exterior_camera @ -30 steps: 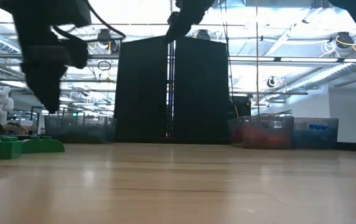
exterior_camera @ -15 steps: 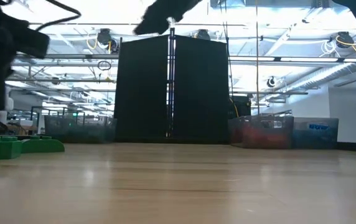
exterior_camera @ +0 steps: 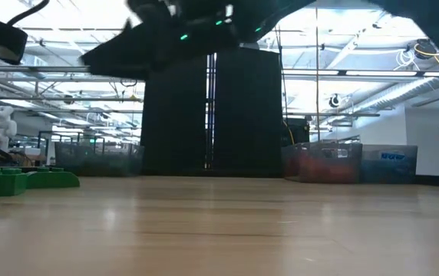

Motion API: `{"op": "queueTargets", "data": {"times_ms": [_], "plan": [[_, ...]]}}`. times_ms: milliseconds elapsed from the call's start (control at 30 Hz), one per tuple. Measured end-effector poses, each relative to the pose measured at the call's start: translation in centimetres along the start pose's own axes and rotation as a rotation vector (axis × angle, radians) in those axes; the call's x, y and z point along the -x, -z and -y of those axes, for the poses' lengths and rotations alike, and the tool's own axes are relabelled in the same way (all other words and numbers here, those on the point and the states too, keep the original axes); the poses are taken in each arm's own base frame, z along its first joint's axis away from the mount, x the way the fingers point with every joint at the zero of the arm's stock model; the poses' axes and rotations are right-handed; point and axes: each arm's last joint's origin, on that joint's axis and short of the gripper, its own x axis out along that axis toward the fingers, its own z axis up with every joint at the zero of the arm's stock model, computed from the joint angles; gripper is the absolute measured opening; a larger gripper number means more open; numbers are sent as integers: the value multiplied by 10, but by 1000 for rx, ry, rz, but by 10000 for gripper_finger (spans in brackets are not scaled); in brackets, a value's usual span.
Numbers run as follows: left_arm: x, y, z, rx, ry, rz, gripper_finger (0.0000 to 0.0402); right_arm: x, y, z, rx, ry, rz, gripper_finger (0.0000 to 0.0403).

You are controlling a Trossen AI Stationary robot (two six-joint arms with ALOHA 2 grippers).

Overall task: Sort blocks
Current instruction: Put the green game piece into the left black bin

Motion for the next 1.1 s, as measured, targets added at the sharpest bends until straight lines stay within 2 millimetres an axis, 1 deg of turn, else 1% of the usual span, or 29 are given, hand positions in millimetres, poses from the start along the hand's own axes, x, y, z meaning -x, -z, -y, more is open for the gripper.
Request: {"op": "queueTargets", "data": {"times_ms": [200,300,400,533,833,900,1100], "plan": [[1,4,0,18,4,-1,306,-46,12,2,-17,-34,-62,309],[1,5,0,19,7,-1,306,-64,20,5,-19,-60,-136,308],[1,5,0,18,8,-1,306,-76,31,10,6,-79,-206,308],[1,5,0,19,8,3,306,-85,43,16,21,-83,-241,308],[1,3,1,25,18,52,306,-89,63,31,68,-64,-248,308],[1,3,2,36,20,55,306,-94,71,32,91,-57,-228,308],[0,3,4,49,34,56,306,-103,80,24,131,-80,-217,308]]}}
